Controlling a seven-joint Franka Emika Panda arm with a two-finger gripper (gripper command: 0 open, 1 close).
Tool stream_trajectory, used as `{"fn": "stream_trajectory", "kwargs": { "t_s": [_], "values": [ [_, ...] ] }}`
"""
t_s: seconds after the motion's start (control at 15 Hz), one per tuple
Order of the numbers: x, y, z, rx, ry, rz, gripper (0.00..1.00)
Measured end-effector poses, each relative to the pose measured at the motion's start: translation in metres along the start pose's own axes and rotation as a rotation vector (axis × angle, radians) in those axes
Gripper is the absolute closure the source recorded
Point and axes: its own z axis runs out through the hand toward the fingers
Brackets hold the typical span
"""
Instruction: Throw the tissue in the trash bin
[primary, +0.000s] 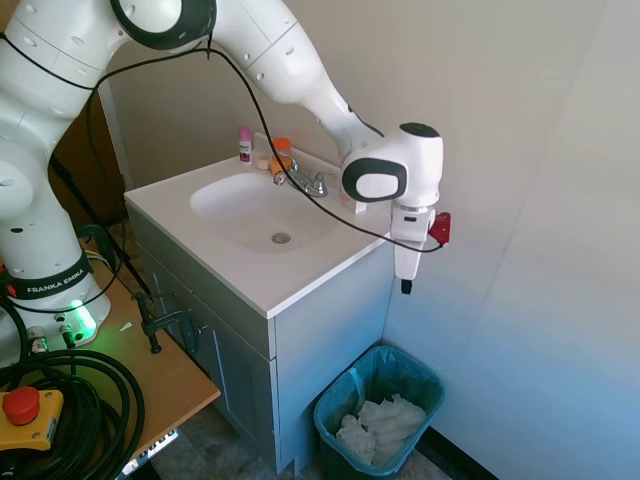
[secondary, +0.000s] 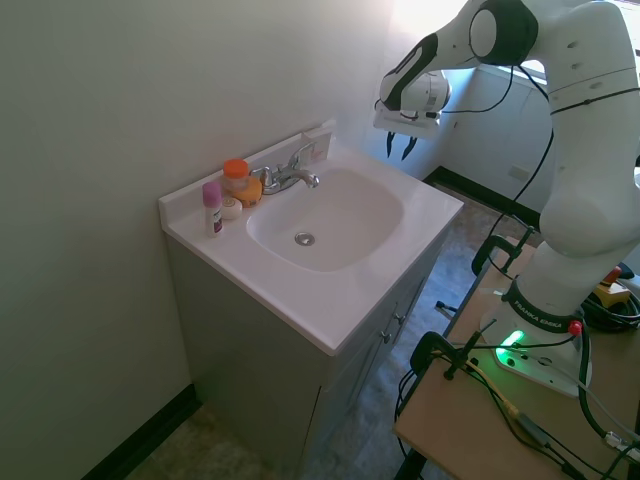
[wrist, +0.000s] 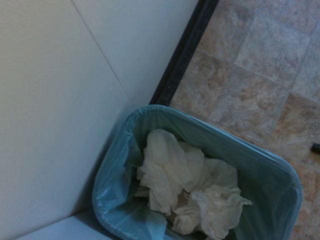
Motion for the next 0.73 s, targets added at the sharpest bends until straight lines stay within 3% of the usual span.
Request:
{"fn": "stream_trajectory", "kwargs": {
  "t_s": [0.27,0.73],
  "values": [
    [-0.030,0.012,-0.088,0.088,-0.038,-0.105,0.00],
    [-0.180,0.089,-0.182,0.181,-0.091,-0.472,0.00]
  ]
}}
